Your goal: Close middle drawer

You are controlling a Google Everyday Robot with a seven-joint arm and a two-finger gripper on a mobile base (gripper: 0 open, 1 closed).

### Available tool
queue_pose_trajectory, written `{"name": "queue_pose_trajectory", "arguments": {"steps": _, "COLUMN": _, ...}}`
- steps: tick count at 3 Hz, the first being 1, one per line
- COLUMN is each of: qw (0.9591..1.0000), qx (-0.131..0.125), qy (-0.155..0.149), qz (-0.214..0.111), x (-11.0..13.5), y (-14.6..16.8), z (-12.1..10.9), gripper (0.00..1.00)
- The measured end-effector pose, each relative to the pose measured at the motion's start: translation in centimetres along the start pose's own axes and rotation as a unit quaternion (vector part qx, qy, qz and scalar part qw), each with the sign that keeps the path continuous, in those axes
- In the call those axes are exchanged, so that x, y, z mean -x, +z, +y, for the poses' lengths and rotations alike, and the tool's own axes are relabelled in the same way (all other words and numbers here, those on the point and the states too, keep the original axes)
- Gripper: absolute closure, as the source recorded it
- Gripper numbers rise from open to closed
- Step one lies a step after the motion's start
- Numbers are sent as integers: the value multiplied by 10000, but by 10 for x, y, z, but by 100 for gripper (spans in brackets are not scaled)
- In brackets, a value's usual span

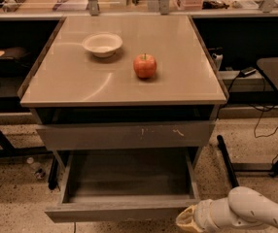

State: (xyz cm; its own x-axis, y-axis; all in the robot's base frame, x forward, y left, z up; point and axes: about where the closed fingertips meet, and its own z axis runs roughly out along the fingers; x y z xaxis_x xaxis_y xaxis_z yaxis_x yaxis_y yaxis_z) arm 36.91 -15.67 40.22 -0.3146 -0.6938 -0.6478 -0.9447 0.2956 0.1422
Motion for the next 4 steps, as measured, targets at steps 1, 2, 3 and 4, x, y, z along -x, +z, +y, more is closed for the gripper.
{"name": "queue_pose_trajectory", "arguments": {"steps": 1, "qw": 10000, "qx": 0, "qy": 0, "qz": 0, "x": 0, "y": 0, "z": 0, "gripper": 59}}
{"name": "queue_pose_trajectory", "arguments": {"steps": 2, "qw": 10000, "qx": 1, "qy": 0, "qz": 0, "x": 0, "y": 0, "z": 0, "gripper": 34}}
{"name": "queue_pose_trajectory", "arguments": {"steps": 3, "qw": 10000, "qx": 1, "qy": 0, "qz": 0, "x": 0, "y": 0, "z": 0, "gripper": 12}}
{"name": "queue_pose_trajectory", "arguments": {"steps": 4, "qw": 9998, "qx": 71, "qy": -75, "qz": -158, "x": 5, "y": 5, "z": -10, "gripper": 0}}
